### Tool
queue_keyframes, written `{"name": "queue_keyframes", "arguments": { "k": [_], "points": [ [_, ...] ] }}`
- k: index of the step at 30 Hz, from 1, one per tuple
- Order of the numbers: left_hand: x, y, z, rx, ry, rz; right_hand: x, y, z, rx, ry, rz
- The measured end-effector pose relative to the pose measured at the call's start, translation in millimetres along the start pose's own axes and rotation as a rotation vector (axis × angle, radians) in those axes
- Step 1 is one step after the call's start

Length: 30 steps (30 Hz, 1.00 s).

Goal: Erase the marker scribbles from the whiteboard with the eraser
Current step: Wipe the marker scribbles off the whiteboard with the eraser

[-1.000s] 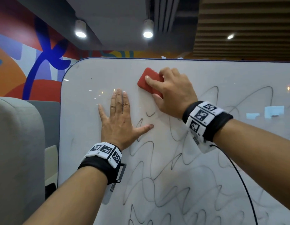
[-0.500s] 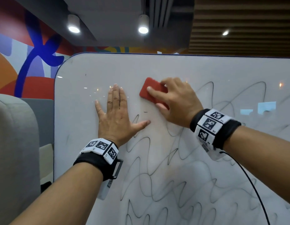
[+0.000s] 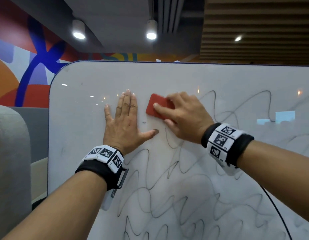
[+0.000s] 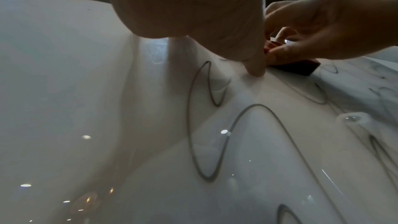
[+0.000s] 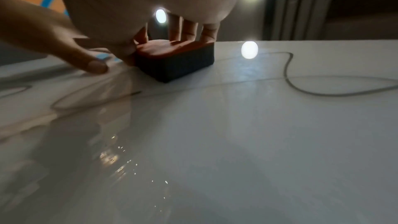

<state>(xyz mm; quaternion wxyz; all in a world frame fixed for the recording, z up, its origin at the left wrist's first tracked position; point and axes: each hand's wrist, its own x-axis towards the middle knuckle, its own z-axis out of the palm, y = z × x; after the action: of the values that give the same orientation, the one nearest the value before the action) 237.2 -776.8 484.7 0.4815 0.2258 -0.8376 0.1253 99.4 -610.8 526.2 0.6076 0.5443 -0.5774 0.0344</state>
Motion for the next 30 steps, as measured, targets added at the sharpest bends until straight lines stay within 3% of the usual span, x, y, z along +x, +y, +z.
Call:
{"name": "queue_keyframes", "arguments": {
  "k": [2,4,9,11,18,24,26,30],
  "points": [
    [0,0,0,0.007,-0.006,0.003,-6,-2,2,0.000,-0.031,-0.116],
    [0,0,0,0.008,-0.002,0.003,0,8,-3,-0.006,-0.036,-0.134],
    [-1,-1,2,0.026,0.009,0.003,19,35,-17,0.015,0.040,0.182],
    [-1,-1,3,0.025,0.021,0.007,17,26,-14,-0.002,0.056,0.232],
    [-3,-1,3,0.001,0.029,0.009,2,7,-5,-0.006,-0.048,-0.075],
    [-3,-4,4,0.022,0.018,0.008,26,30,-20,0.050,0.058,0.275],
    [-3,-4,5,0.013,0.026,0.005,20,16,-14,0.043,0.047,0.229],
    [-6,-4,6,-0.011,0.034,0.005,2,-9,1,0.059,-0.023,-0.051]
  ]
}}
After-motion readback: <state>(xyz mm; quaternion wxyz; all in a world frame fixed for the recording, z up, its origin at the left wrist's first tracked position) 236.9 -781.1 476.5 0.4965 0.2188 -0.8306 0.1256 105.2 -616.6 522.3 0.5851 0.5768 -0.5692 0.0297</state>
